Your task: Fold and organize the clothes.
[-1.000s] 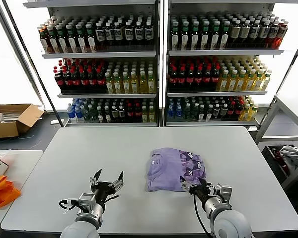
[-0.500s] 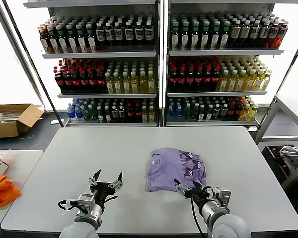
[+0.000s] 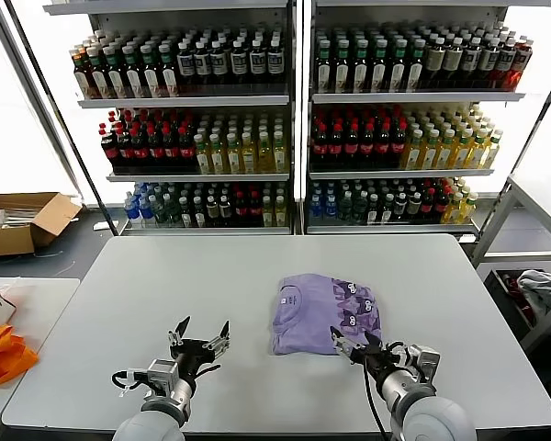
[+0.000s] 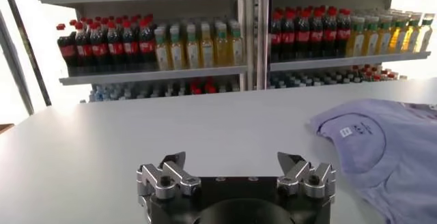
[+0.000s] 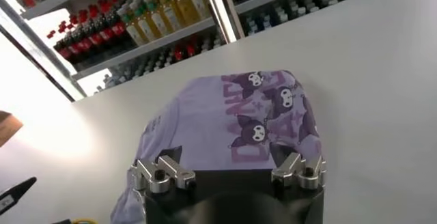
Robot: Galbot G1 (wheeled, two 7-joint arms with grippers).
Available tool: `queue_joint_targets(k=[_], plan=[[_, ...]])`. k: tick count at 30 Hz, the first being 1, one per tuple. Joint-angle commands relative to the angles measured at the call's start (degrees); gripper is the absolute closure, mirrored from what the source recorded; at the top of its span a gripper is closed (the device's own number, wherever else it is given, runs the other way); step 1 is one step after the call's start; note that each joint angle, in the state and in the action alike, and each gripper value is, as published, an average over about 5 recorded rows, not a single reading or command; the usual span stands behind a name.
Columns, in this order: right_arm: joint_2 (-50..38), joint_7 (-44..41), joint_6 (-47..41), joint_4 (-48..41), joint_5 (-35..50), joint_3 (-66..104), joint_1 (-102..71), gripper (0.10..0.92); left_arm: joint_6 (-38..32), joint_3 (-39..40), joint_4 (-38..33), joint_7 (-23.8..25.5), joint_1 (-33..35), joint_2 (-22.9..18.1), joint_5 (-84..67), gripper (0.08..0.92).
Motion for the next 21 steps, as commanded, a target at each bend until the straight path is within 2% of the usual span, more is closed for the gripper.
queue_joint_targets(k=[1, 21], plan=[[0.43, 0.06, 0.04, -2.79, 0.81, 1.12, -0.23, 0.203, 0.13, -0.18, -0.38, -0.01, 0.21, 0.2, -0.1, 0.177], [0.06, 2.73, -0.05, -1.13, 4.21, 0.78, -5.05, 0.203, 0.16, -0.16, -0.7, -0.03, -0.09, 0.24, -0.4, 0.177]])
